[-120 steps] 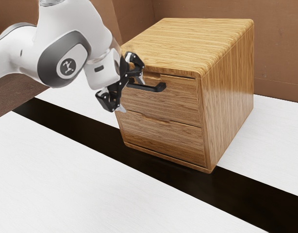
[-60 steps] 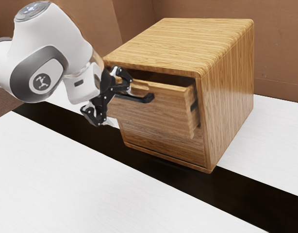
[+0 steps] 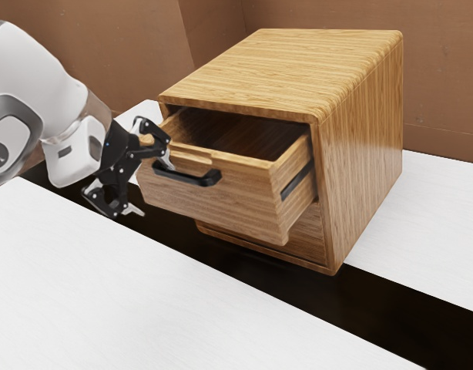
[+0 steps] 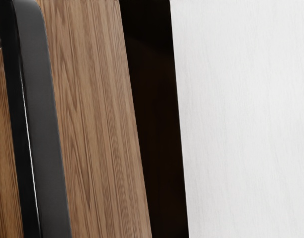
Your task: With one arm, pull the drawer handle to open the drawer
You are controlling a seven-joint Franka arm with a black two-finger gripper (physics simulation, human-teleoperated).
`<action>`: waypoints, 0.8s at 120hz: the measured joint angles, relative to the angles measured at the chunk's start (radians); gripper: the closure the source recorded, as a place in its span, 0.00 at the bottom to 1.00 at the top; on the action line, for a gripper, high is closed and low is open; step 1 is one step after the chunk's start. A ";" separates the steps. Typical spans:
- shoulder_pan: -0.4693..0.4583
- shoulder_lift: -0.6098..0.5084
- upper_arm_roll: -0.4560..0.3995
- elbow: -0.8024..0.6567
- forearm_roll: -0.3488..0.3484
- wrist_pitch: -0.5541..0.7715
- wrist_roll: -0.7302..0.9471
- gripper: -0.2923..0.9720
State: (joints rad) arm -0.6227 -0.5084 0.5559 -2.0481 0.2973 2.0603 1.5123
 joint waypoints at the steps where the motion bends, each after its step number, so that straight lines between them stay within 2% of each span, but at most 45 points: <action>1: 0.000 -0.001 0.000 0.000 0.000 0.001 0.000 0.26; 16: 0.006 -0.034 -0.034 -0.055 0.000 0.006 -0.002 0.25; 33: 0.147 -0.180 -0.185 -0.171 -0.003 0.008 -0.004 0.26; 38: 0.200 -0.222 -0.231 -0.149 -0.003 -0.001 -0.005 0.27; 45: 0.240 -0.247 -0.289 -0.042 -0.005 -0.026 -0.005 0.26; 48: 0.248 -0.220 -0.300 0.016 -0.007 -0.044 -0.008 0.25; 58: 0.255 0.044 -0.317 0.336 -0.016 -0.209 -0.054 0.24; 64: 0.263 0.126 -0.316 0.438 -0.040 -0.321 -0.100 0.24; 78: 0.255 0.158 -0.321 0.506 -0.075 -0.520 -0.236 0.24; 96: 0.265 0.166 -0.295 0.582 -0.094 -0.654 -0.367 0.23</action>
State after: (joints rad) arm -0.3572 -0.3427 0.2608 -1.4663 0.2036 1.4066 1.1457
